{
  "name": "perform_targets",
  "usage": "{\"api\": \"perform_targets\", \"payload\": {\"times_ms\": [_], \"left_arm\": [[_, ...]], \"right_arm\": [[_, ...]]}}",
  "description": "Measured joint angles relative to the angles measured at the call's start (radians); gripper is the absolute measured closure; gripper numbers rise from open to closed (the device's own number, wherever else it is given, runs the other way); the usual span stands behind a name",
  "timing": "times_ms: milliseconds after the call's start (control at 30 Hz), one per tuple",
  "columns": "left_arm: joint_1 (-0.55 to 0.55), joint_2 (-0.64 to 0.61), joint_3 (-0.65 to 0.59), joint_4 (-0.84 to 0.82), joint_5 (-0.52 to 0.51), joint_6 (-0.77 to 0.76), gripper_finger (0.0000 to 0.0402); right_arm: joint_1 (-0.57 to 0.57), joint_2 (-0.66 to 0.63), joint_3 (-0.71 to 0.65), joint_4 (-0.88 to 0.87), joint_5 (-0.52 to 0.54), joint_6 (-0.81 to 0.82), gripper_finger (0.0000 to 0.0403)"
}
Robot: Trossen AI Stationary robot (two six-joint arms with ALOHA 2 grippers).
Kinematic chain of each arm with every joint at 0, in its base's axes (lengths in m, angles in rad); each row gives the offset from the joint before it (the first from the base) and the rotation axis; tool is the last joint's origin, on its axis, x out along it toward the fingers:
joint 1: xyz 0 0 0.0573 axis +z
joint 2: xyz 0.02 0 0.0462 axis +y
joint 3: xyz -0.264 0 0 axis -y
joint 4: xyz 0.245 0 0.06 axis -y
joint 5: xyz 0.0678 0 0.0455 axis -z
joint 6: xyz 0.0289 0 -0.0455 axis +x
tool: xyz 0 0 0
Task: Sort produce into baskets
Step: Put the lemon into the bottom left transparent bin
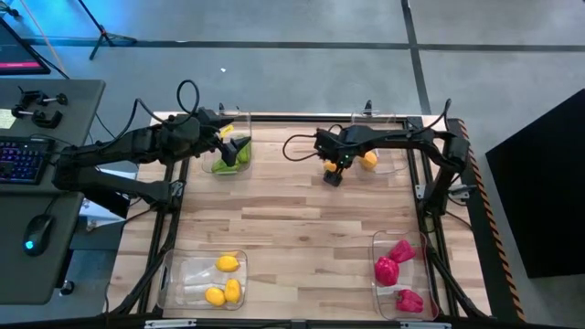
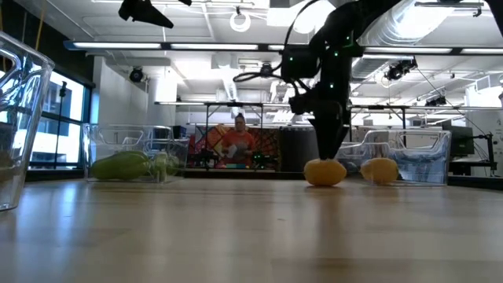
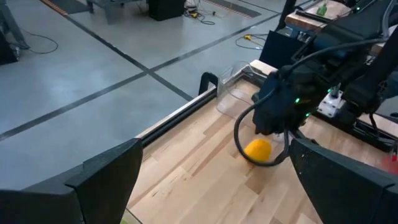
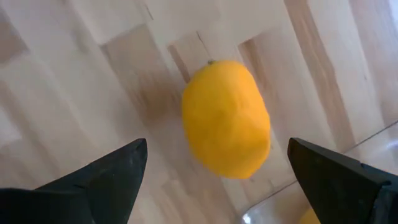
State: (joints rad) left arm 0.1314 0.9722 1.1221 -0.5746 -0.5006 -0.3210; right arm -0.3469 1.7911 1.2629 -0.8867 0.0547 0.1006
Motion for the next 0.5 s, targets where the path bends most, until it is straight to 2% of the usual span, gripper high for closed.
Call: {"api": "perform_targets", "payload": {"times_ms": [100, 500], "left_arm": [[0.000, 0.000, 0.000, 0.000, 0.000, 0.000, 0.0007], [-0.003, -0.015, 0.000, -0.004, 0.001, 0.001, 0.0007]], "right_arm": [[-0.003, 0.029, 0.000, 0.009, 0.035, -0.012, 0.0025], [-0.006, 0.140, 0.000, 0.064, 0.050, 0.024, 0.0035]]}}
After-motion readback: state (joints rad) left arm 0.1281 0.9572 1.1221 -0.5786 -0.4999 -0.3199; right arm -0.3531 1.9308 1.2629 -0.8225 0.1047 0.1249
